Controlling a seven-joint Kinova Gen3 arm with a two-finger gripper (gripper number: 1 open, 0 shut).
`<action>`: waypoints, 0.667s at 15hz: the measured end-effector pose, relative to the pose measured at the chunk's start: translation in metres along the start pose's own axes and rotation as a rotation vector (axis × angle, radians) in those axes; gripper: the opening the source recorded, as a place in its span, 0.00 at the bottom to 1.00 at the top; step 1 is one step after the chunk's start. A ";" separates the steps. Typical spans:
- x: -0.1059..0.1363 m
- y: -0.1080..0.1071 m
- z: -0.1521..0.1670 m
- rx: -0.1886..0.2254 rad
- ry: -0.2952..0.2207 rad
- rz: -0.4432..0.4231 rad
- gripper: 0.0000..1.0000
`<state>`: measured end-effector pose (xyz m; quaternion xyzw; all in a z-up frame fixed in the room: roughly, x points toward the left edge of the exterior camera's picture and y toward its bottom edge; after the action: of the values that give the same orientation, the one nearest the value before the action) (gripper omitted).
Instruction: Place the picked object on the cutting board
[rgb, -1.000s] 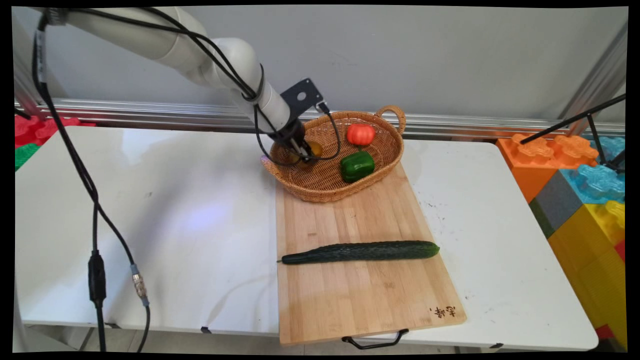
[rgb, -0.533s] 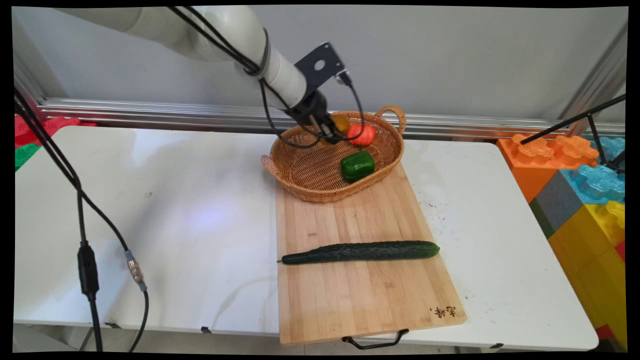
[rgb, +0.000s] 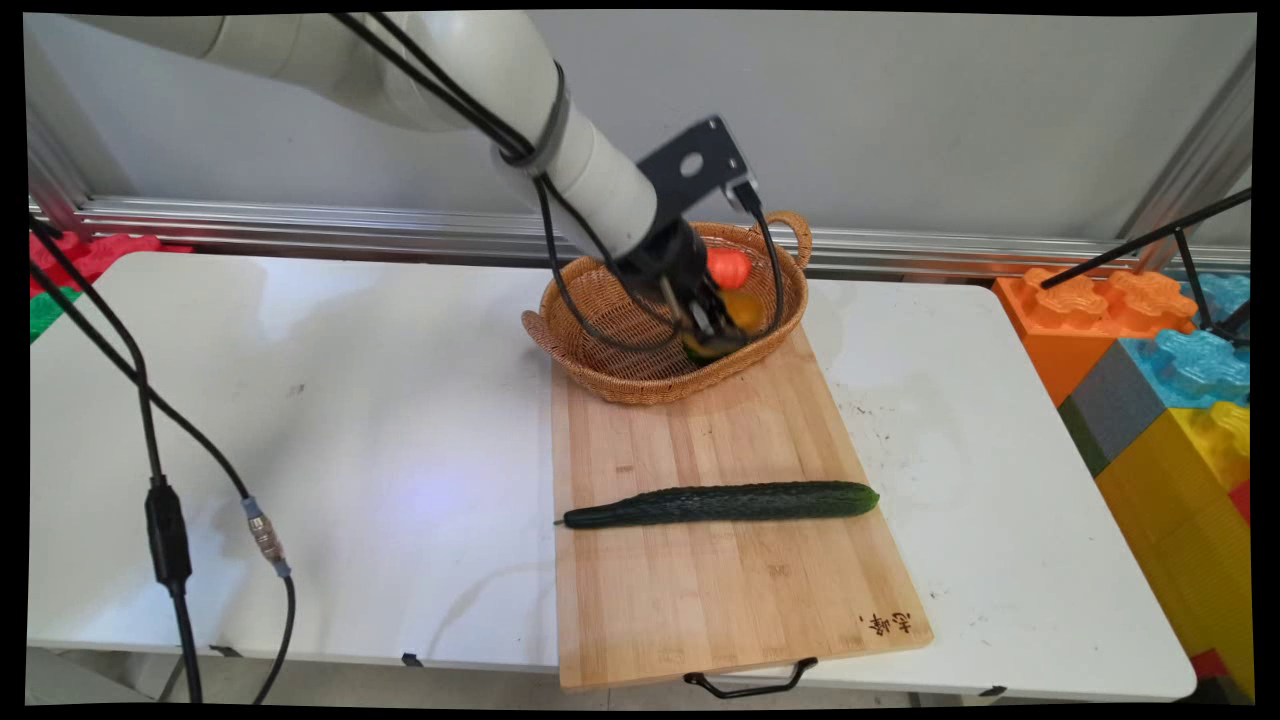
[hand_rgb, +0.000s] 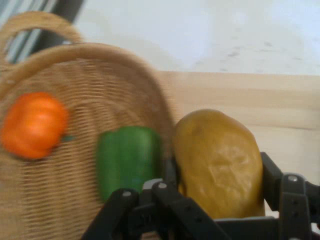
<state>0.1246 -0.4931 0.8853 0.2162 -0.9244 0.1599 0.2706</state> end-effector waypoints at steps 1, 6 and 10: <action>-0.002 0.009 0.005 -0.026 -0.007 0.007 0.00; -0.017 0.035 0.037 -0.096 -0.026 0.026 0.00; -0.030 0.050 0.076 -0.132 -0.040 0.032 0.00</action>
<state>0.0902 -0.4724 0.7979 0.1864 -0.9415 0.0985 0.2631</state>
